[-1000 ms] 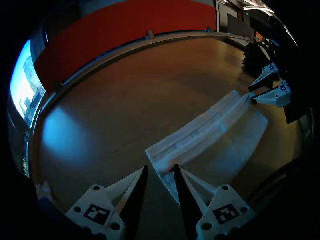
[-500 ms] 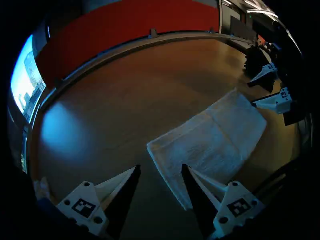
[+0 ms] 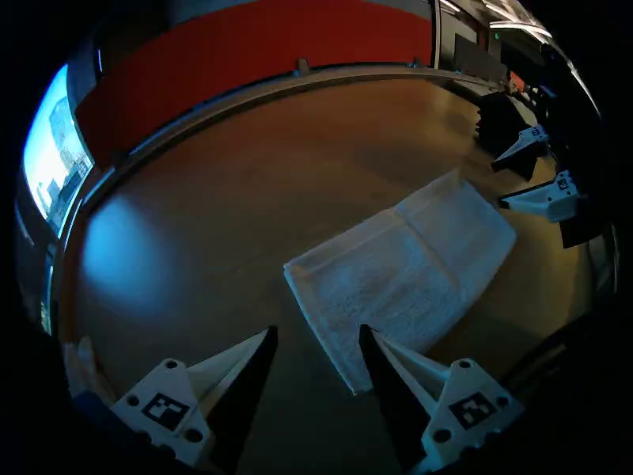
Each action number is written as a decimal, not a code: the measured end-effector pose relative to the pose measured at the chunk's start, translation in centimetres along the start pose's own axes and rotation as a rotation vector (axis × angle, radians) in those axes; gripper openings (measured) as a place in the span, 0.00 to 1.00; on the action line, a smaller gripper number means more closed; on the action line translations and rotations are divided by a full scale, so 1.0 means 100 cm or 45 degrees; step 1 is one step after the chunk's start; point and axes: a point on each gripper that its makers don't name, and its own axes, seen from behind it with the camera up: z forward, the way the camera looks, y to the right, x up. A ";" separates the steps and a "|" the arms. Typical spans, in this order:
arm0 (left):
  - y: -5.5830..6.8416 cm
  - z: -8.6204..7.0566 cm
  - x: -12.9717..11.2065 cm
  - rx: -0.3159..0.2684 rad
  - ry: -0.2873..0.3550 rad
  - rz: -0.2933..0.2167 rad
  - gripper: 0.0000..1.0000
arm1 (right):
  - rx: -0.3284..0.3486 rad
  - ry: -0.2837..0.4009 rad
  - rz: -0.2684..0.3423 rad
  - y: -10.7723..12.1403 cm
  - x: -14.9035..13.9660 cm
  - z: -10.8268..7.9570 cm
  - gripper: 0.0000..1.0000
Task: Fold towel
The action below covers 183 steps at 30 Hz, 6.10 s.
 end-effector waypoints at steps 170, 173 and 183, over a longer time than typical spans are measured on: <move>0.000 -0.176 -0.113 0.299 0.140 -0.599 0.75 | 0.453 0.088 -0.534 -0.145 0.078 -0.028 0.03; -0.003 -0.183 -0.120 0.321 0.139 -0.610 0.75 | 0.486 0.064 -0.544 -0.161 0.070 -0.017 0.03; -0.005 -0.194 -0.139 0.351 0.130 -0.659 0.75 | 0.528 -0.015 -0.491 -0.179 0.050 0.009 0.04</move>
